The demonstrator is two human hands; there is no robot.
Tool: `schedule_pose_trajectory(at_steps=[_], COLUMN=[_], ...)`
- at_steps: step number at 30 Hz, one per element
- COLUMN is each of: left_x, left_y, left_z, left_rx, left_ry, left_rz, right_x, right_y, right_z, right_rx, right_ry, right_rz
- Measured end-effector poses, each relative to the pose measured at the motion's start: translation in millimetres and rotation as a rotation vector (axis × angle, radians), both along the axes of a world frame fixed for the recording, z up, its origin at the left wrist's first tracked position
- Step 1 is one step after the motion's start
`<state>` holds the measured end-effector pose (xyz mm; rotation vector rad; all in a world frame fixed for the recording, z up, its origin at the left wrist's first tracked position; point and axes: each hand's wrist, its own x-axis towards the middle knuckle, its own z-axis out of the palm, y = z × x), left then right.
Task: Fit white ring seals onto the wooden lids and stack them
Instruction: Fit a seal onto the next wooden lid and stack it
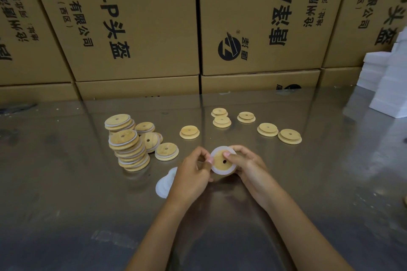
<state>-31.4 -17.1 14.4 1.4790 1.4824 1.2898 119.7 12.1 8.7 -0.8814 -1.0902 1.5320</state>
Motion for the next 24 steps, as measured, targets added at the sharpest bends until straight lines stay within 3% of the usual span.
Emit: schedule_pose_trajectory(at_steps=[11, 19, 24], left_x=[-7.5, -6.3, -3.8], left_y=[-0.3, 4.3, 3.6], left_z=[-0.4, -1.5, 0.9], left_rx=[0.015, -0.057, -0.066], left_ry=[0.157, -0.047, 0.027], left_rz=[-0.021, -0.044, -0.076], right_x=[-6.6, -9.7, -10.4], right_y=[-0.9, 3.4, 3.3], right_z=[-3.7, -7.8, -5.3], right_rx=[0.127, 0.025, -0.028], right_ry=[-0.211, -0.090, -0.010], right_rz=[0.011, -0.094, -0.161])
